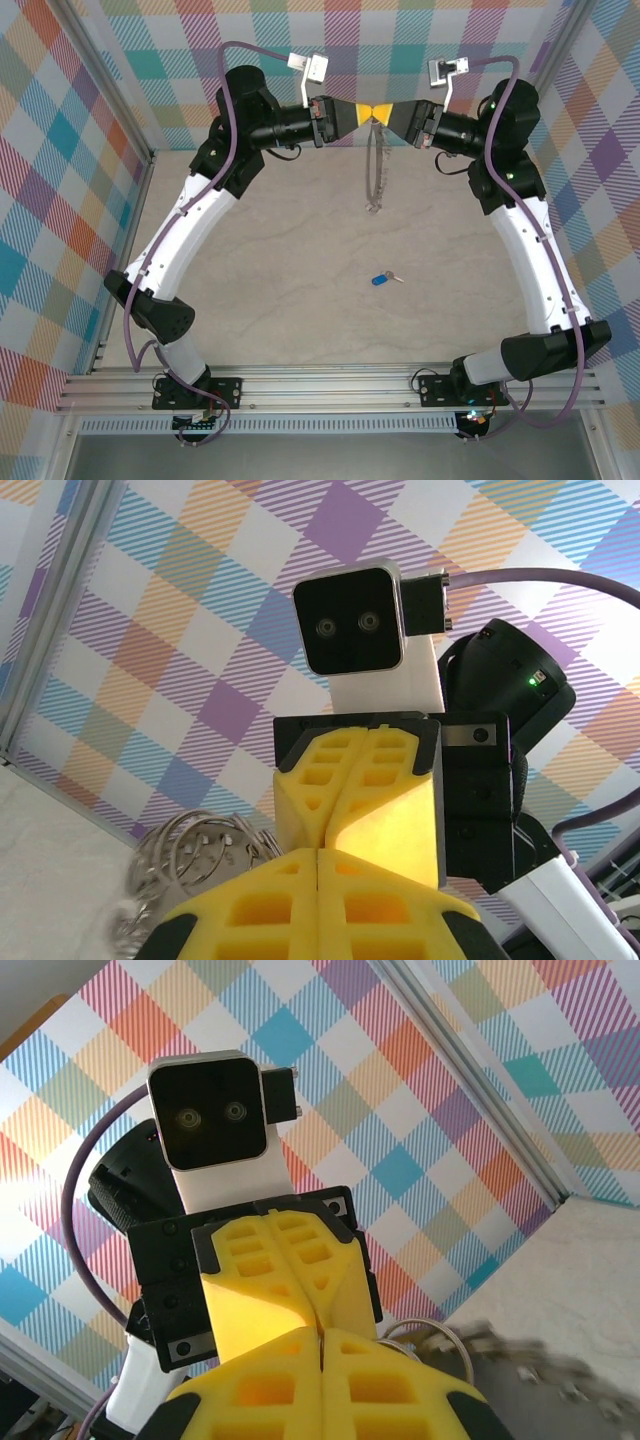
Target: Put the keys on the keyring
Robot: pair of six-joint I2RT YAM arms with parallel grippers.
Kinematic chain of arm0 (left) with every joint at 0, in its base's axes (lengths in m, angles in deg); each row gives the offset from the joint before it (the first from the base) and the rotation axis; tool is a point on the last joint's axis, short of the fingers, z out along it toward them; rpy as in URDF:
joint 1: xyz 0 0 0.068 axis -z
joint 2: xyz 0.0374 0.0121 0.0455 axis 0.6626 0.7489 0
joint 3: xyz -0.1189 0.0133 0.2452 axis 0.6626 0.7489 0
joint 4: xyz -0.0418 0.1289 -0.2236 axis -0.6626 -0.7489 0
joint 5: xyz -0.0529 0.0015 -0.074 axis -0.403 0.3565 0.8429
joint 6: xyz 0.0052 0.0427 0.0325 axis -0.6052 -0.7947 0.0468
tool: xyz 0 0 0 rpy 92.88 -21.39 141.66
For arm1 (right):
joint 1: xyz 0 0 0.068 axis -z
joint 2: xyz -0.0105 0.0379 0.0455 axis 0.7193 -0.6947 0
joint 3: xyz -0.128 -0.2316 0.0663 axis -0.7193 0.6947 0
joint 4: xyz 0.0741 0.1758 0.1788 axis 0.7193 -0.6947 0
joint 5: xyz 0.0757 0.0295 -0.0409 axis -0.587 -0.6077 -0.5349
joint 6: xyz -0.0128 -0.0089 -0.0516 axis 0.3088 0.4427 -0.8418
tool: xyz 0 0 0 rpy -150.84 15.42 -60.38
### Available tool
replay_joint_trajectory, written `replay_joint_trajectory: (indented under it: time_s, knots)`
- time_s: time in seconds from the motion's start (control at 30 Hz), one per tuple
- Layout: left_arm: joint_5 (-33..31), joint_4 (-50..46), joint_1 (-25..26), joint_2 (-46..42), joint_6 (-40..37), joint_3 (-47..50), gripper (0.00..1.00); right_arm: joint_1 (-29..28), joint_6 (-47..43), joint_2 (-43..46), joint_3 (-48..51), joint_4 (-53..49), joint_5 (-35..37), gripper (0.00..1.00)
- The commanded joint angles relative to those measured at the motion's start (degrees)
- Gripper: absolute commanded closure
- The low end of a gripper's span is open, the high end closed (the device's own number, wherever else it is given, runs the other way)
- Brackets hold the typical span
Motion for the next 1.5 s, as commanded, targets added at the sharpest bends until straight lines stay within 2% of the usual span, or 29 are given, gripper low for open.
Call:
replay_joint_trajectory:
  time_s: [0.0, 0.1, 0.17, 0.23, 0.37, 0.5, 0.73, 1.47]
  knots:
    - [-4.63, 0.11, -0.12, -1.07, -0.23, -1.81, 0.84, -0.54, -1.45, 1.02, -0.21, -0.18, 0.98, 1.0]
    - [-9.94, 0.48, -0.12, -2.85, 0.3, 0.52, 0.61, -0.49, -0.12, 1.29, 0.43, 2.12, 3.58, 1.0]
    - [-12.48, 2.07, -0.12, -4.04, 1.86, 2.46, 0.53, -0.49, 1.38, 1.38, 1.05, 4.36, 5.05, 1.0]
    - [-14.29, 3.85, -0.16, -4.92, 3.47, 4.4, 0.51, -0.57, 3.41, 1.46, 1.92, 7.02, 6.84, 1.0]
    - [-16.12, 9.45, -0.12, -5.87, 7.96, 8.16, 0.52, -0.52, 7.09, 1.73, 3.28, 12.03, 9.84, 1.0]
    - [-16.11, 15.9, 0.38, -5.88, 12.87, 11.17, 0.61, -1.09, 8.57, 2.47, 4.05, 13.86, 14.91, 1.0]
    - [-17.53, 20.23, 2.49, -4.6, 15.33, 11.7, 0.6, -2.24, 14.67, 3.42, 8.96, 20.09, 25.99, 1.0]
    - [-18.14, 24.07, 3.13, -1.36, 17.7, 9.89, 0.62, -5.56, 16.19, 1.91, 8.4, 21.84, 27.78, 1.0]
